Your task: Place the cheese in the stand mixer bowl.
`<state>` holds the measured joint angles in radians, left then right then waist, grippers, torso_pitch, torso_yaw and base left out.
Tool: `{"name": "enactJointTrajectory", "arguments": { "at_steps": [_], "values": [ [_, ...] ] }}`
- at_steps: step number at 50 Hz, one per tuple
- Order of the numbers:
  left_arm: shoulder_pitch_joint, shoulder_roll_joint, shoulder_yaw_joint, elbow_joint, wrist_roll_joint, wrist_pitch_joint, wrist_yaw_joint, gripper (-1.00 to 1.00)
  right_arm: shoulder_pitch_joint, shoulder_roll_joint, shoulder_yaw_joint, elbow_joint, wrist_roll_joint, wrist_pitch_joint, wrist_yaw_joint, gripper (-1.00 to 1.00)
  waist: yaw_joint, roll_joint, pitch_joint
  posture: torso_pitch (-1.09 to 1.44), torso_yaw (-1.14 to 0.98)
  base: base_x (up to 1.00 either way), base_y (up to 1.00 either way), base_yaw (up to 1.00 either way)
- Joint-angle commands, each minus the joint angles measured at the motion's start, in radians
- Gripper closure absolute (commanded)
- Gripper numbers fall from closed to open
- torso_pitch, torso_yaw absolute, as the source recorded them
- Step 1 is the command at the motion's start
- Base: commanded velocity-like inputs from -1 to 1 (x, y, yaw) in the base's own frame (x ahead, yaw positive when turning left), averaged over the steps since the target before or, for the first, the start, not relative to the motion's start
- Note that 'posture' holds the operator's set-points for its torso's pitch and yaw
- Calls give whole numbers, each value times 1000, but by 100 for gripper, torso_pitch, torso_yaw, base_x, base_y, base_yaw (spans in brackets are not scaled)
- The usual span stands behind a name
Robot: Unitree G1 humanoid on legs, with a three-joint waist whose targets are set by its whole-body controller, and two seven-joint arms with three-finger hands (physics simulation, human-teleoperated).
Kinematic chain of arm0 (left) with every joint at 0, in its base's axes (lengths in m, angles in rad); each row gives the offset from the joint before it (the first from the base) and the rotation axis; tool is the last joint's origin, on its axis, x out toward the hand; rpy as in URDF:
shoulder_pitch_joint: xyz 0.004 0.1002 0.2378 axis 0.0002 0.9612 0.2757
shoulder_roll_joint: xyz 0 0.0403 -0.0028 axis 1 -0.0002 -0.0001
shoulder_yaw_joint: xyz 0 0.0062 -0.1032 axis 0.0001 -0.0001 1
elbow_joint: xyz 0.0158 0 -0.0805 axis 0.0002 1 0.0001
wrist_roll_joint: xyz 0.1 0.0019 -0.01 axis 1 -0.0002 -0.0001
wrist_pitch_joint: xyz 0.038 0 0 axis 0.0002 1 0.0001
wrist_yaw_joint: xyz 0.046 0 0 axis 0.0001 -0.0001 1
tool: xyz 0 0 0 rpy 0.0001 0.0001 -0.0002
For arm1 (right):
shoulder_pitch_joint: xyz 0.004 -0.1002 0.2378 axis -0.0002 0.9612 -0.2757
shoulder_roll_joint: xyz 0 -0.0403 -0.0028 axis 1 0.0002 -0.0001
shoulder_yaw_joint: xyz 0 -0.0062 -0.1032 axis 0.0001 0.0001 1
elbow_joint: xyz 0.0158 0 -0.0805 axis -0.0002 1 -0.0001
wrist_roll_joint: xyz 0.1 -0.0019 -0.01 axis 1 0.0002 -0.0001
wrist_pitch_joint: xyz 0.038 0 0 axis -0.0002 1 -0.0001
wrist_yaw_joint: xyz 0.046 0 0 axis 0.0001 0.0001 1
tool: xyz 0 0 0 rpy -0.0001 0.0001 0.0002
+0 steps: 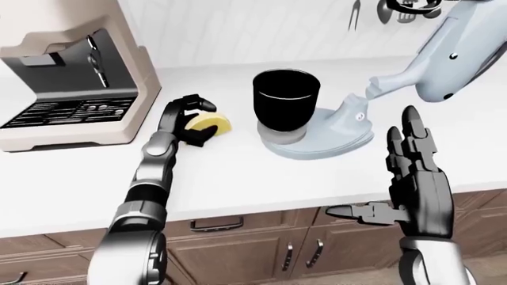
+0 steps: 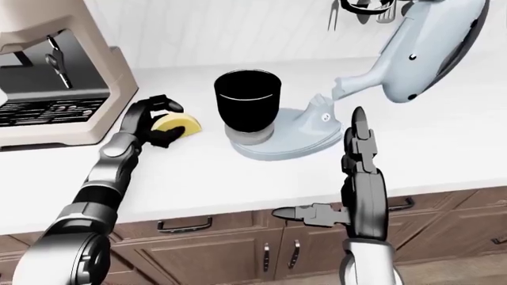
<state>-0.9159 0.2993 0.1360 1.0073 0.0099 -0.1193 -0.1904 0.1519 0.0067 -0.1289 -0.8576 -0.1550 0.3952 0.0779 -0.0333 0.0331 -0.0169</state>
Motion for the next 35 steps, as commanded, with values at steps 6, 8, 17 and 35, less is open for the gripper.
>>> {"name": "enactJointTrajectory", "arguments": {
  "at_steps": [6, 8, 17, 35],
  "values": [
    [3, 4, -8, -99, 9, 51, -7, 100, -11, -1, -2, -37, 4, -31, -2, -100, 2, -5, -6, 0, 0, 0, 0, 0],
    [-2, 7, -5, -107, 9, 56, -7, 100, -10, -1, -6, -39, 6, -31, 0, -100, 3, -7, -5, 0, 0, 0, 0, 0],
    [-22, 32, 5, -198, 2, 125, -5, 100, -4, 3, -1, -50, 5, -28, -3, -100, 6, -11, 3, 0, 0, 0, 0, 0],
    [-62, 71, 18, -267, -8, 194, -13, 100, 1, 3, 0, -38, 11, -41, -5, -100, 20, -20, 10, 0, 0, 0, 0, 0]
  ]
}}
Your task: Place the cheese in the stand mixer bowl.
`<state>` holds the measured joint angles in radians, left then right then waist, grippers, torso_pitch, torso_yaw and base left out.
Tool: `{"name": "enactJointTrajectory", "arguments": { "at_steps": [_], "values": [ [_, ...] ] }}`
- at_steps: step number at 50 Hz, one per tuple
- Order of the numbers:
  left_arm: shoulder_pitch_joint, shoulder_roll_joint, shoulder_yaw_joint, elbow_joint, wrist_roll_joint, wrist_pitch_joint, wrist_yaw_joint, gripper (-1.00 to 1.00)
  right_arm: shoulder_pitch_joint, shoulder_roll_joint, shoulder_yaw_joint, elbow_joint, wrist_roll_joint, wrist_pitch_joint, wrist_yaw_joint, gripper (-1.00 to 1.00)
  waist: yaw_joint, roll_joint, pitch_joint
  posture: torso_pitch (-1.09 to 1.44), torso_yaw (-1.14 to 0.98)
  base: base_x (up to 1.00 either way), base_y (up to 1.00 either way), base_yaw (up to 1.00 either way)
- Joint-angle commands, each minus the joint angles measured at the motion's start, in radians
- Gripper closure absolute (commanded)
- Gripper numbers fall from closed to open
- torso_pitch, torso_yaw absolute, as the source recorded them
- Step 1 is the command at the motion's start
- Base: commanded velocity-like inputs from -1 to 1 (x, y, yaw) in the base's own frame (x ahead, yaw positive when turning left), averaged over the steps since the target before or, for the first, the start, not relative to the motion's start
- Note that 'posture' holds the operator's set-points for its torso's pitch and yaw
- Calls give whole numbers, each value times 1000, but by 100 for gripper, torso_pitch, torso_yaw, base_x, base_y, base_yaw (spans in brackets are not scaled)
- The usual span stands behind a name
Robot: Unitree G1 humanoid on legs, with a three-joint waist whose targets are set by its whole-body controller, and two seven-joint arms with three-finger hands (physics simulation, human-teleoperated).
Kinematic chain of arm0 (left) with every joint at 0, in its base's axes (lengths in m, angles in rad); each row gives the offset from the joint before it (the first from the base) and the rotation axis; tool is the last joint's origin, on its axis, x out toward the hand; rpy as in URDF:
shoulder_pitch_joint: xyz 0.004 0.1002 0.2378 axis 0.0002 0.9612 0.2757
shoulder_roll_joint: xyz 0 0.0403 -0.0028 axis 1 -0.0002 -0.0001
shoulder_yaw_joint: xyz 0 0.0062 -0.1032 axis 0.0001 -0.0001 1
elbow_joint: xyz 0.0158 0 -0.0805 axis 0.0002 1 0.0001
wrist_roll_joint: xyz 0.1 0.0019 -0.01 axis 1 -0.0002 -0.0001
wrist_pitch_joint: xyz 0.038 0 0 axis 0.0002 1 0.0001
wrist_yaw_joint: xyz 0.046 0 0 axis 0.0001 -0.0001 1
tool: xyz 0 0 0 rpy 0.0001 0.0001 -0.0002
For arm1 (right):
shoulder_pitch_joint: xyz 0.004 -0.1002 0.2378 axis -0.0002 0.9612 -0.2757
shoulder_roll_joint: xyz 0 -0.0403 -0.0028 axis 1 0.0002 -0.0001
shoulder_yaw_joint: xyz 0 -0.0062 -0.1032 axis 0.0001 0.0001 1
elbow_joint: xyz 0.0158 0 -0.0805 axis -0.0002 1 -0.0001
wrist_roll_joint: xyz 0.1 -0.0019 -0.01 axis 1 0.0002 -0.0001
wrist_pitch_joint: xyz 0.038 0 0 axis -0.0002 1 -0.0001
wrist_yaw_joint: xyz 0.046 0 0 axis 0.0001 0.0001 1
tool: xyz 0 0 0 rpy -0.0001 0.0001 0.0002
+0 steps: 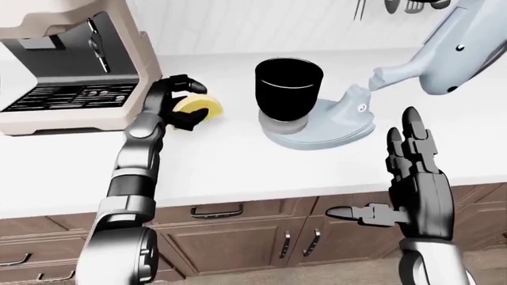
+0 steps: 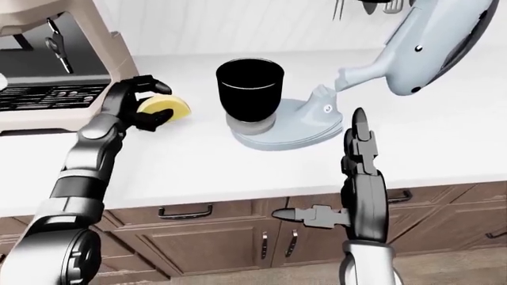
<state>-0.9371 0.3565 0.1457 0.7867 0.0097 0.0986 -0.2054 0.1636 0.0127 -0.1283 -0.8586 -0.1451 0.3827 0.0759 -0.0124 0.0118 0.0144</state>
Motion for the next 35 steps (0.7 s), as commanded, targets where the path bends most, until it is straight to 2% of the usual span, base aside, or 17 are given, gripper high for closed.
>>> {"name": "enactJointTrajectory", "arguments": {
  "at_steps": [1, 35],
  "values": [
    [-41, 14, 9, -48, -8, -23, 2, 100, -10, -3, 0, -39, 0, -28, -3, -100, 0, 1, -21, 0, 0, 0, 0, 0],
    [-160, 57, 12, -98, 11, 68, -7, 100, -19, -6, 11, -41, -3, -15, 0, -100, 11, -9, -25, 0, 0, 0, 0, 0]
  ]
}}
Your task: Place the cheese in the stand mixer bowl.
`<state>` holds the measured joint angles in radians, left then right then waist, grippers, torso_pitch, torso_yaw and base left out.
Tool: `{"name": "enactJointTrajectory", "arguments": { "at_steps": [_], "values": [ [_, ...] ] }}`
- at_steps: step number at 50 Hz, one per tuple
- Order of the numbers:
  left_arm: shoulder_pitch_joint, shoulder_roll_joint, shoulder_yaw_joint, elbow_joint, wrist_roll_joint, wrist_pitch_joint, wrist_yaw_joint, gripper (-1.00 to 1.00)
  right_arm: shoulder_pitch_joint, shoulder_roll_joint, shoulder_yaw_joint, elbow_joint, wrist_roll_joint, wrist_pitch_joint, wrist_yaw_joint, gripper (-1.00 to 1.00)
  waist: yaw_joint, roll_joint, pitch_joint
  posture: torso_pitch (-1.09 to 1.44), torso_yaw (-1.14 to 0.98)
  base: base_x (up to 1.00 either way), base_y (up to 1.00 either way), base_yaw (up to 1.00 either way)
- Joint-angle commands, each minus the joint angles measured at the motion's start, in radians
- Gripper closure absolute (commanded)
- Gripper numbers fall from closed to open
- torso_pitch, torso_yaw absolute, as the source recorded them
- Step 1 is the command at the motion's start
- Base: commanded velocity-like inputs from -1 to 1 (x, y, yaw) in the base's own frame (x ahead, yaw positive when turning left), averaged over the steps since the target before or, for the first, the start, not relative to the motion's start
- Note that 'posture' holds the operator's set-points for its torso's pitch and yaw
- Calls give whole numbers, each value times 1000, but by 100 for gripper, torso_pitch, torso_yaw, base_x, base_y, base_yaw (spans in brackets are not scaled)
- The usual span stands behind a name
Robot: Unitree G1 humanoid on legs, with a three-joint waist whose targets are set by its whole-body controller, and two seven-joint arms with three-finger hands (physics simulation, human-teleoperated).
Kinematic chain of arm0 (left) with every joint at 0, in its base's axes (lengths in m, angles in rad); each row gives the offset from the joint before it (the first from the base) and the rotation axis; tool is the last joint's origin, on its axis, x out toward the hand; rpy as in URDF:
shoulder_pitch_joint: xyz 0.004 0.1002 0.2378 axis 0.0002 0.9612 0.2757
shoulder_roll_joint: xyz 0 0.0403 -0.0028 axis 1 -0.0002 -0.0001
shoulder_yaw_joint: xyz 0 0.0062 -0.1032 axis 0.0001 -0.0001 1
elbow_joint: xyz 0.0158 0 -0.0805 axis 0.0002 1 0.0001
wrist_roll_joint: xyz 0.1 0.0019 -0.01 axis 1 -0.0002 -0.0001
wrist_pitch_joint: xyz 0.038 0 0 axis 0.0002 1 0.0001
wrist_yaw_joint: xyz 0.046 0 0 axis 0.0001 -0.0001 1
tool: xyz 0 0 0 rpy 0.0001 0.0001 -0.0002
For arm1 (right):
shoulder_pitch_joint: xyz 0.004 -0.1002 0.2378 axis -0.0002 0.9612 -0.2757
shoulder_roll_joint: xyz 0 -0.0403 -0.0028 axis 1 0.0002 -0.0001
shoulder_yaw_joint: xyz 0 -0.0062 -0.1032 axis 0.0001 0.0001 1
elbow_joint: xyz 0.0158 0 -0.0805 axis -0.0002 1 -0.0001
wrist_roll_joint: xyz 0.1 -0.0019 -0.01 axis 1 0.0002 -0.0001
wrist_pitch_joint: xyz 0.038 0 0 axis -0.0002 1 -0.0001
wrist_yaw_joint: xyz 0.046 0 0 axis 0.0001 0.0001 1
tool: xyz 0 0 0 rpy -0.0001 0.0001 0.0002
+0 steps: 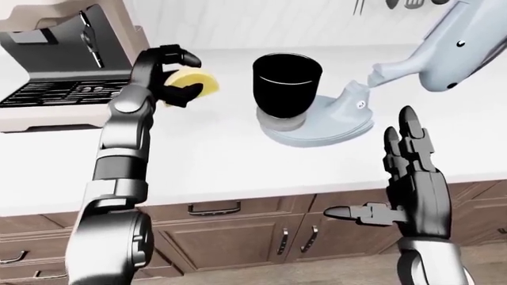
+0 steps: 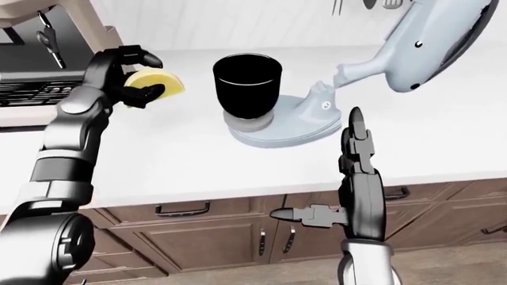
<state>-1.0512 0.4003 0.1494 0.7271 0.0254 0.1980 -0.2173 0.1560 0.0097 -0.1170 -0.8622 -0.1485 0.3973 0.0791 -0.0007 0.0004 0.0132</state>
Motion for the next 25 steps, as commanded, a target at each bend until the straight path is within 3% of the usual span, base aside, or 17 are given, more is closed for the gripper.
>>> {"name": "enactJointTrajectory", "arguments": {
  "at_steps": [1, 25],
  "values": [
    [-49, 12, 7, -34, -3, -34, 6, 100, -14, -3, 0, -35, 0, -28, -3, -100, -1, 2, -24, 0, 0, 0, 0, 0],
    [-206, 18, -8, 36, 29, -2, -16, 100, -12, -5, 5, -55, -5, -19, -1, -100, -7, 3, -18, 0, 0, 0, 0, 0]
  ]
}}
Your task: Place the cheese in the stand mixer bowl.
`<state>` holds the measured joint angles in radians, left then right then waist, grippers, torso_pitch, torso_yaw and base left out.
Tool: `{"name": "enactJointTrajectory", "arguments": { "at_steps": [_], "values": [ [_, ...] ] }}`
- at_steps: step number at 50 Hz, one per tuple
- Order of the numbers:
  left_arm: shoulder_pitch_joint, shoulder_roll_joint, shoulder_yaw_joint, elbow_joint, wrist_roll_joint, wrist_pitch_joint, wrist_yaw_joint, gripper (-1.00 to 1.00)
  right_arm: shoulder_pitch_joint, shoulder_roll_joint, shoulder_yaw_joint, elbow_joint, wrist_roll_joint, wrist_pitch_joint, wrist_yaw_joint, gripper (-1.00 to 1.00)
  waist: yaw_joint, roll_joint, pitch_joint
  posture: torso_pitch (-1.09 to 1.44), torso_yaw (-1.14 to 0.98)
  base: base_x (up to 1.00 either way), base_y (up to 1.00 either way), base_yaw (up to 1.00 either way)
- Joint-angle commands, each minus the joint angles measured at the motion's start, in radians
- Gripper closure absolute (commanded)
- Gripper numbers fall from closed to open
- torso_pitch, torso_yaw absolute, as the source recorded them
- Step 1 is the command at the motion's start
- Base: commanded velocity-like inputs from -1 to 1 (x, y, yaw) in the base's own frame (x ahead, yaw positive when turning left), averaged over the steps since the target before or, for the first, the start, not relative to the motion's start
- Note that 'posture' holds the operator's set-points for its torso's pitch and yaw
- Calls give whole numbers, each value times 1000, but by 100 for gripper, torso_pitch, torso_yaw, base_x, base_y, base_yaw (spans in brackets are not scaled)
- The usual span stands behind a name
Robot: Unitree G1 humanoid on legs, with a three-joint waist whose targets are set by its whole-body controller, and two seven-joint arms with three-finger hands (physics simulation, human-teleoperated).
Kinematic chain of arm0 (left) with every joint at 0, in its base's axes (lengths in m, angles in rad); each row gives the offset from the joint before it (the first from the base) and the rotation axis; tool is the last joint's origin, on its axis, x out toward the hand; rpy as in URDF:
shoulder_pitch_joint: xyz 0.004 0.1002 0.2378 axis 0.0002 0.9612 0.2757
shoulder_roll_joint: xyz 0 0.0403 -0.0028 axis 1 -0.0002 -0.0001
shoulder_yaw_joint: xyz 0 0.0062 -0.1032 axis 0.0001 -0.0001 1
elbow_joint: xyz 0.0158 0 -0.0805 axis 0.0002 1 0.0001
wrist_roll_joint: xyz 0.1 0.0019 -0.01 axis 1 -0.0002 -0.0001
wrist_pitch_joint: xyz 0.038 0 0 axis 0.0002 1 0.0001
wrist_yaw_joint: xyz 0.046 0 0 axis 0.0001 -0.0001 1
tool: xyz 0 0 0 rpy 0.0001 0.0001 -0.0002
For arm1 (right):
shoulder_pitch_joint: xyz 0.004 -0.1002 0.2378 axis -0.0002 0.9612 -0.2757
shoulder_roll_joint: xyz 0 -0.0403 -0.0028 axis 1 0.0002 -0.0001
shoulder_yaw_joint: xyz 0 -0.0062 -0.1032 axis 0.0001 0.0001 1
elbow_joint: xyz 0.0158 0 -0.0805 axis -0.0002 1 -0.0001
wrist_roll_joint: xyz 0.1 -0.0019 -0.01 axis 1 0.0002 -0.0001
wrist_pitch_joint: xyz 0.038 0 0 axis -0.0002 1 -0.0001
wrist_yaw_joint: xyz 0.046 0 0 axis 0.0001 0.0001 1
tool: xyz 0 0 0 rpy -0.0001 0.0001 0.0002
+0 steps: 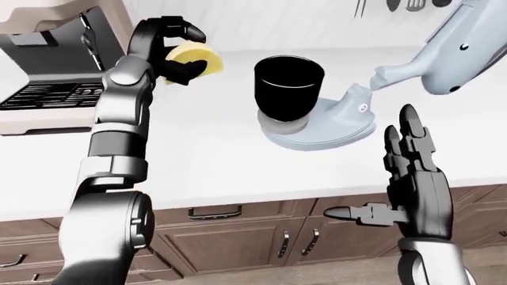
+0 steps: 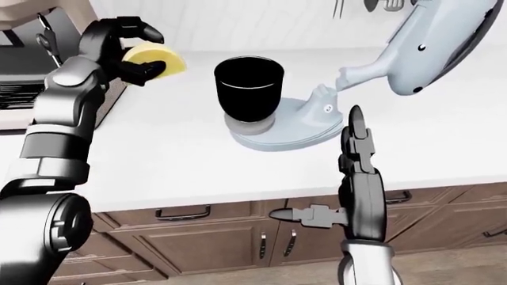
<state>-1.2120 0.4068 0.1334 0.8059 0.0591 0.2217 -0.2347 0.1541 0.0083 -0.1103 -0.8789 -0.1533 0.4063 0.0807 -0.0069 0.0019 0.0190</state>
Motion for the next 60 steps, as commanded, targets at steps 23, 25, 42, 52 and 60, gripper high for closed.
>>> {"name": "enactJointTrajectory", "arguments": {
  "at_steps": [23, 25, 42, 52, 60],
  "values": [
    [-209, -34, -13, 87, 40, -99, 27, 100, -5, 0, -18, -60, 9, -36, 8, -100, 0, -5, -17, 0, 0, 0, 0, 0],
    [-207, -44, -13, 99, 38, -138, 43, 100, -5, 0, -18, -62, 8, -35, 9, -100, 1, -5, -16, 0, 0, 0, 0, 0],
    [-192, -122, -35, 109, 46, -271, 165, 100, -3, 1, -22, -70, 13, -36, 15, -100, 3, -12, -19, 0, 0, 0, 0, 0],
    [-200, -147, -37, 114, 36, -311, 206, 100, -3, 1, -24, -69, 13, -38, 16, -100, 3, -13, -20, 0, 0, 0, 0, 0],
    [-216, -175, -48, 140, 45, -347, 223, 100, -3, 1, -22, -67, 12, -39, 17, -100, 4, -14, -21, 0, 0, 0, 0, 0]
  ]
}}
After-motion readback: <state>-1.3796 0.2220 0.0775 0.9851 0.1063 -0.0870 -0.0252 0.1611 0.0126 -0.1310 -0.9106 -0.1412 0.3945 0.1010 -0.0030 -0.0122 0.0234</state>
